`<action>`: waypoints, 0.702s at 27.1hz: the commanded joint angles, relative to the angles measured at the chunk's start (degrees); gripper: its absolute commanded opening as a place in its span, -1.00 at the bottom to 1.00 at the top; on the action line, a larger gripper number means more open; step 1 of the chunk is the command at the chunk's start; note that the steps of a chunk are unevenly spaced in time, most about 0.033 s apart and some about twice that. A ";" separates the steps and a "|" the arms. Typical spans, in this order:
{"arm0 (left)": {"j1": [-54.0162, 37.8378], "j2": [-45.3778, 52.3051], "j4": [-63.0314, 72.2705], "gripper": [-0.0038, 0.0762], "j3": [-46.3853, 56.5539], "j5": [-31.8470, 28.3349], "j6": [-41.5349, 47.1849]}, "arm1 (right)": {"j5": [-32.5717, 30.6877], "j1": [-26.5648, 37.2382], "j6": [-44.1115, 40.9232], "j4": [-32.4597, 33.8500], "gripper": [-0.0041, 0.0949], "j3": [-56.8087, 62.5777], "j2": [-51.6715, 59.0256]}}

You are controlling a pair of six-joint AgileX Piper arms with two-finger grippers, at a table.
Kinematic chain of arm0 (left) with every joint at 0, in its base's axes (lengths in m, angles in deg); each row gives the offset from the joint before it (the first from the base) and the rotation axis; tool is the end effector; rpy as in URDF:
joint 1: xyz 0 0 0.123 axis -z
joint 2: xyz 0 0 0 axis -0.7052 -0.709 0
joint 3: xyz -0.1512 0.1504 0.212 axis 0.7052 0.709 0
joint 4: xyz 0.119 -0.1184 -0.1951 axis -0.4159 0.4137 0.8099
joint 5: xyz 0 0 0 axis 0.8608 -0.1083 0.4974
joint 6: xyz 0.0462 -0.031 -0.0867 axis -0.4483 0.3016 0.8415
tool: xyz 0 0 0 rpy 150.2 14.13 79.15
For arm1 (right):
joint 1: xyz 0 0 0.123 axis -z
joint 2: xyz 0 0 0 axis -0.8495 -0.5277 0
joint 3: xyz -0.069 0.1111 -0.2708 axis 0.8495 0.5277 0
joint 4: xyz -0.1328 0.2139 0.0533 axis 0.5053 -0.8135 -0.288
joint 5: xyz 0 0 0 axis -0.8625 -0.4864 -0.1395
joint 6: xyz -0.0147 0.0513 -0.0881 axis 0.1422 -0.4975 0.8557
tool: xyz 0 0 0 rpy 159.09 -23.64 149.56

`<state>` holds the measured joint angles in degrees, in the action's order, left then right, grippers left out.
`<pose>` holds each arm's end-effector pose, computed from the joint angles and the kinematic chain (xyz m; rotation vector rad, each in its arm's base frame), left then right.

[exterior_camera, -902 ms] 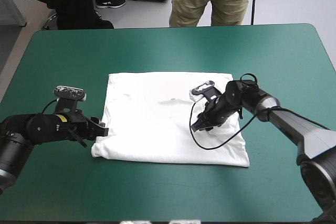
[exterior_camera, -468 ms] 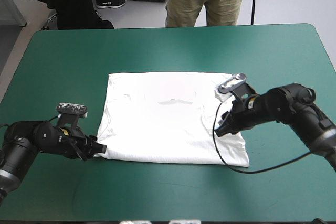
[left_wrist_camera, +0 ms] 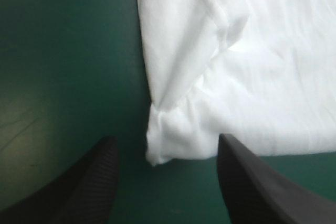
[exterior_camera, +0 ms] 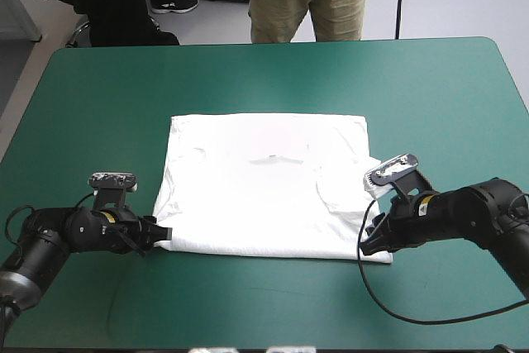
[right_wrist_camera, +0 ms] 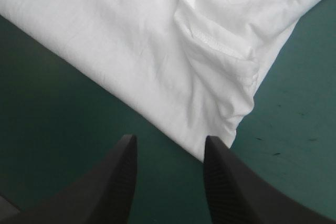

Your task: Fold the cloth

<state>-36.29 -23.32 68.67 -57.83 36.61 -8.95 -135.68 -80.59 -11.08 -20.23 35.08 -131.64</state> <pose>0.1799 -0.0404 0.2457 0.1778 2.6633 -0.2343 0.1682 0.0891 0.3172 -0.7178 2.5640 0.3274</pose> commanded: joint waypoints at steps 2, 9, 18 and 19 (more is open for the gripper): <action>-0.01 -2.59 0.72 0.13 -0.59 -2.72 0.58 | 1.84 0.35 -0.60 -0.54 -0.15 -1.12 0.91; -0.01 -11.82 1.00 0.12 -0.48 -6.42 0.50 | 4.74 0.35 -2.66 3.66 -0.17 -0.87 0.91; -0.01 -14.66 0.97 -0.94 -0.48 -2.63 -2.82 | 5.63 3.95 -4.29 1.72 -0.19 10.24 1.02; -0.01 -14.66 0.97 -0.94 -0.48 -2.54 -2.82 | 6.21 3.96 -3.49 -0.09 -0.19 11.00 1.02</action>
<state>-36.48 -37.57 68.95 -58.21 33.73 -11.50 -132.25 -77.25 -15.64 -16.44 45.51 -131.64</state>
